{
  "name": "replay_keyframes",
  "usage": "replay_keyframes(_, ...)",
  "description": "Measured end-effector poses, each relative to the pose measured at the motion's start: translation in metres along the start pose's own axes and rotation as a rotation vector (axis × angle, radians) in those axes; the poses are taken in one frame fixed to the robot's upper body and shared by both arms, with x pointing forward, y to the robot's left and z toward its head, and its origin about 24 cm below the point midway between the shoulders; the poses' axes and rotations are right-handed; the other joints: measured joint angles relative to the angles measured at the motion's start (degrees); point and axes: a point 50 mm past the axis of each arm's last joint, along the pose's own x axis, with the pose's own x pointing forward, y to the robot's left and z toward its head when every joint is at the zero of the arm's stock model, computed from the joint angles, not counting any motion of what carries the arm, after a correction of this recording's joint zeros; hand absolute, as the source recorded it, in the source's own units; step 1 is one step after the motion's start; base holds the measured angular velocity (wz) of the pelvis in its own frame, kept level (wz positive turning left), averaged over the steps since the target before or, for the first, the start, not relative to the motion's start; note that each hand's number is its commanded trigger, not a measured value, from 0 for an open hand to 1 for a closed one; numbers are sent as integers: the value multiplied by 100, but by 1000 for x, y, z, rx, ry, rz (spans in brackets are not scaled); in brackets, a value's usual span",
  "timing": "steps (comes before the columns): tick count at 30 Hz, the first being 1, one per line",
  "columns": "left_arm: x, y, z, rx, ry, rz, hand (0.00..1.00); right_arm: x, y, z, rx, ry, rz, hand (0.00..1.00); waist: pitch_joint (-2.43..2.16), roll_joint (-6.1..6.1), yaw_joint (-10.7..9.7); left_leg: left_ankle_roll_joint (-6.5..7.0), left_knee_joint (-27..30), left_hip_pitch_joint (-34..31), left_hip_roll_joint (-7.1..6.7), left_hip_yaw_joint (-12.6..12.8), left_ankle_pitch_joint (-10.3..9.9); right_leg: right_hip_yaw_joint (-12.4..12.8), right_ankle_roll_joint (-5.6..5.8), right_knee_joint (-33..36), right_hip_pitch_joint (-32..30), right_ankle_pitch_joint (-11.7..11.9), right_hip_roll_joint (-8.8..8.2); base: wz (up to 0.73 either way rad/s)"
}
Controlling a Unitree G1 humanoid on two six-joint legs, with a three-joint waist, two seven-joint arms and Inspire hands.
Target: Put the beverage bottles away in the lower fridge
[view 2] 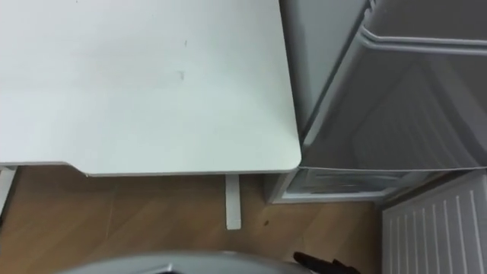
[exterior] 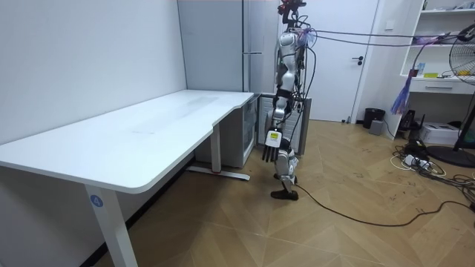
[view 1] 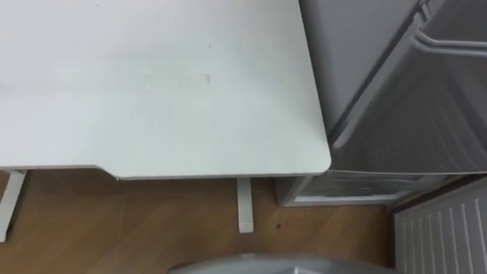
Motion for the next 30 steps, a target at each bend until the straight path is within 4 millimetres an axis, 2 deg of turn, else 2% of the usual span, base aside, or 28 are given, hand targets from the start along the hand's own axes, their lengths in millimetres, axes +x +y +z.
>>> replay_keyframes(4,1,7,4,-28,-27,19,0,-2,-9,18,9,-74,-79,0,-7,-77,-133,0,1,32,15,151,0,9,-10,11,-28,7,4,-21)
replay_keyframes(6,1,11,8,-34,-49,32,0,-7,-19,41,-42,-158,-129,0,-15,-102,-253,0,-16,39,21,211,0,35,-10,104,-95,7,4,-18)
replay_keyframes(7,1,12,9,-30,-55,36,0,-8,-21,48,-61,-184,-145,0,-19,-101,-247,0,-23,41,25,265,0,80,-10,128,-127,7,11,-35)
replay_keyframes(8,2,15,11,-28,-67,43,0,-11,-24,63,-99,-234,-174,0,-9,-120,-255,0,-27,41,27,328,0,177,-12,175,-155,7,23,-30)
replay_keyframes(10,2,21,13,-24,-81,60,0,-15,-29,77,-137,-282,-223,0,-4,-174,-333,0,-40,48,28,341,0,208,-15,191,-207,9,29,-18)
replay_keyframes(12,1,25,10,-21,-83,81,0,-24,-35,101,-152,-376,-278,0,11,-199,-356,0,-53,36,43,458,0,309,-26,270,-306,16,50,-25)
replay_keyframes(17,0,35,1,-9,-73,105,0,-46,-44,138,-137,-557,-363,0,7,-194,-535,-2,-74,31,50,480,-2,262,-35,261,-332,23,55,-4)
replay_keyframes(21,0,36,3,-2,-80,110,0,-59,-53,151,-118,-644,-426,0,-3,-222,-579,0,-98,30,46,472,0,267,-35,265,-324,23,56,0)
replay_keyframes(30,-1,45,6,-8,-104,128,0,-71,-70,161,-81,-681,-514,0,-24,-259,-620,0,-96,38,43,477,0,318,-35,264,-329,23,60,-1)
